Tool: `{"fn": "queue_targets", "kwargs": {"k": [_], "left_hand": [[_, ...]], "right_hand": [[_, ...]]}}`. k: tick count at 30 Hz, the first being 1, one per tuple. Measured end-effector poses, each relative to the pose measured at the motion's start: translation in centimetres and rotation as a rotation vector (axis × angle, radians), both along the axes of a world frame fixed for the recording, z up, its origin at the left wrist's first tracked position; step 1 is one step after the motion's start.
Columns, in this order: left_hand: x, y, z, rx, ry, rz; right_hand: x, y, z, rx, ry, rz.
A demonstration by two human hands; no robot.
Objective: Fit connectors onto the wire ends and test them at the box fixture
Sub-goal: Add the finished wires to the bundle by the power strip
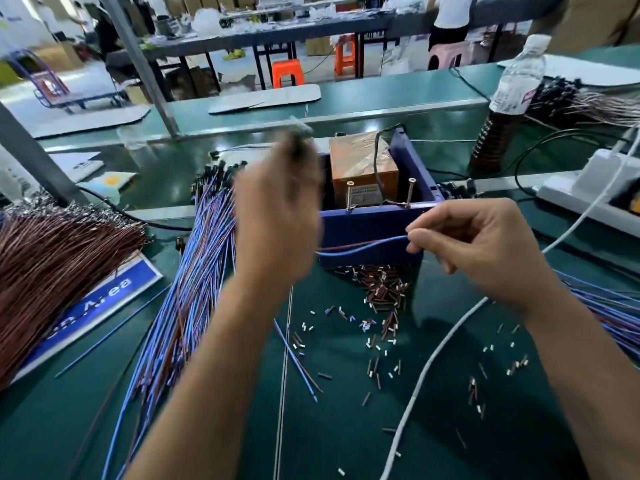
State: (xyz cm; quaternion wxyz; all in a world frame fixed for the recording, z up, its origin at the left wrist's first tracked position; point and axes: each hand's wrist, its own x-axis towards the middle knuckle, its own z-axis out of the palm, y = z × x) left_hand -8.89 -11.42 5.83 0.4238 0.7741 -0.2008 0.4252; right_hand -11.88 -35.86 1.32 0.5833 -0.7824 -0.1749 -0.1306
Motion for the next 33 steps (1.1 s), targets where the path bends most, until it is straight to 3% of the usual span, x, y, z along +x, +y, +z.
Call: {"fn": "queue_targets", "kwargs": {"k": [3,8,19,25,33], "left_hand": [[-2.4,-5.0,-4.2,0.353,0.058,-0.219],[-1.6,-6.2,-8.0,0.470,0.217,-0.291],[-1.7,-4.9,-8.9,0.296,0.151,-0.013],[-1.9,-5.3,-9.1,0.237,0.184,-0.240],[-1.6,-4.9,-9.3,0.182,0.182,-0.164]], "right_hand": [[0.1,-0.5,-0.5,0.048,0.023,0.036],[-0.1,-0.8,-2.3,0.090,0.044,0.014],[0.8,-1.7,-3.7,0.211,0.070,-0.011],[0.6,-0.2,-4.6,0.147,0.049,0.060],[0.5,0.2,-4.5,0.198,0.087,0.008]]}}
